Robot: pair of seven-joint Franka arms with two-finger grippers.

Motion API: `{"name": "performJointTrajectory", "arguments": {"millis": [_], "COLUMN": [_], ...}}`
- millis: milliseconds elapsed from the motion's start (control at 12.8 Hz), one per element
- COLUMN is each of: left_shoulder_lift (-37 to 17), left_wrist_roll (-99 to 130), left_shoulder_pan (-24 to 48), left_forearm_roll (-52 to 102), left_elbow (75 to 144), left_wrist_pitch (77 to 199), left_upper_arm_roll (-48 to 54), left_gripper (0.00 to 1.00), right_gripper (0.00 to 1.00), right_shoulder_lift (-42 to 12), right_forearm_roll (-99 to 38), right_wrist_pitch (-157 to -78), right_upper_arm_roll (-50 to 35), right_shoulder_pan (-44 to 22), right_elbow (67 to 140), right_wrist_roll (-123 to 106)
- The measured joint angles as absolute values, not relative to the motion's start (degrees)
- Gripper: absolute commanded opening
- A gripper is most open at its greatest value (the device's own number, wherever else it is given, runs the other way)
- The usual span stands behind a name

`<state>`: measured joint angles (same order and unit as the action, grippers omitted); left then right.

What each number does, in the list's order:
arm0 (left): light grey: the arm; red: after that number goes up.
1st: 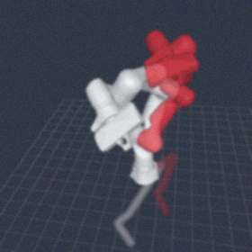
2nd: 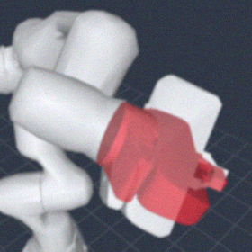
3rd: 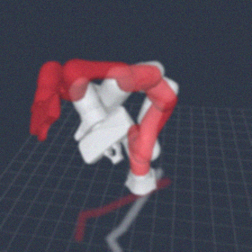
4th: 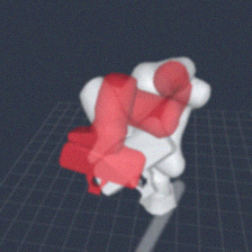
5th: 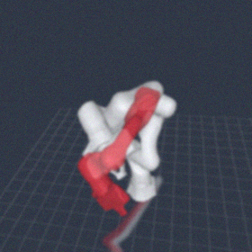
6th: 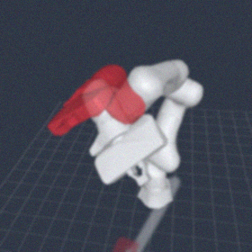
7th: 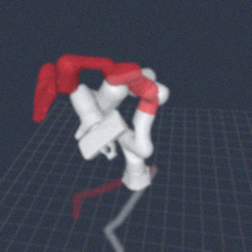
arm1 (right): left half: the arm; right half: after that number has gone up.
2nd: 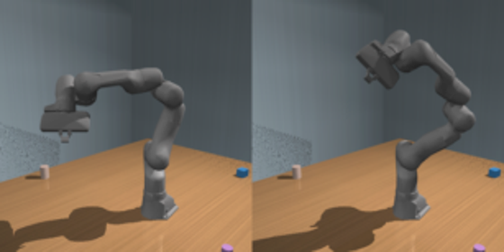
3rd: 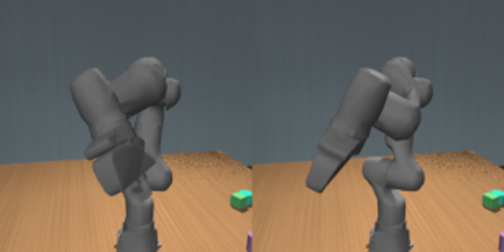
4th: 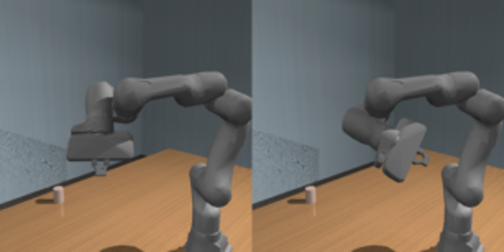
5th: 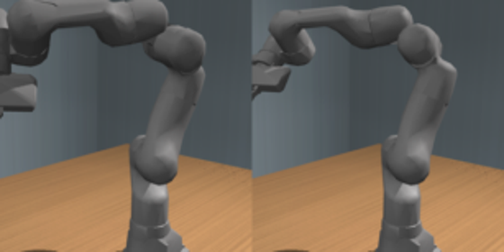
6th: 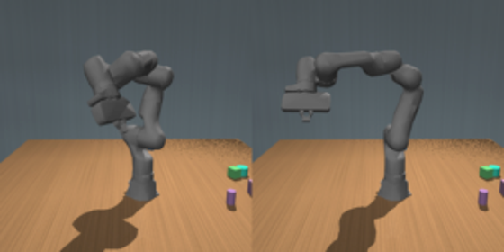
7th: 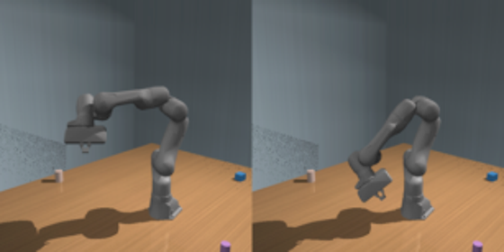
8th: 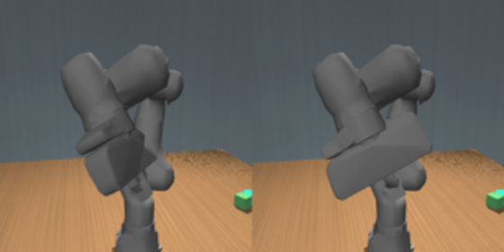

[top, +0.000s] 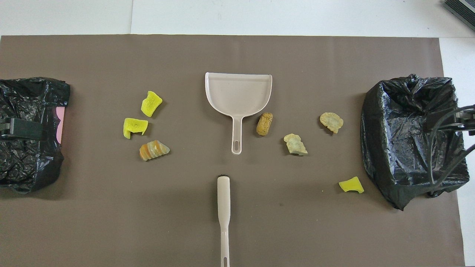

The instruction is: Sweep and dump trash in bin

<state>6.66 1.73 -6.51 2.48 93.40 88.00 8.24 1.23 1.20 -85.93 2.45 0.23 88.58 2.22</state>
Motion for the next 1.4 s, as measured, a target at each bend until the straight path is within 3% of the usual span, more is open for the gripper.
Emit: {"name": "performJointTrajectory", "arguments": {"millis": [1404], "left_shoulder_lift": [6.92], "left_wrist_roll": [1.64], "left_shoulder_pan": [-7.13], "left_forearm_roll": [2.48], "left_elbow": [95.25], "left_wrist_pitch": [89.35], "left_upper_arm_roll": [7.95], "left_gripper": [1.00], "right_gripper": [1.00], "right_shoulder_lift": [1.23], "right_forearm_roll": [1.20], "right_wrist_pitch": [-85.90], "right_upper_arm_roll": [2.45], "right_shoulder_pan": [0.23], "right_elbow": [88.58], "right_wrist_roll": [2.22]}}
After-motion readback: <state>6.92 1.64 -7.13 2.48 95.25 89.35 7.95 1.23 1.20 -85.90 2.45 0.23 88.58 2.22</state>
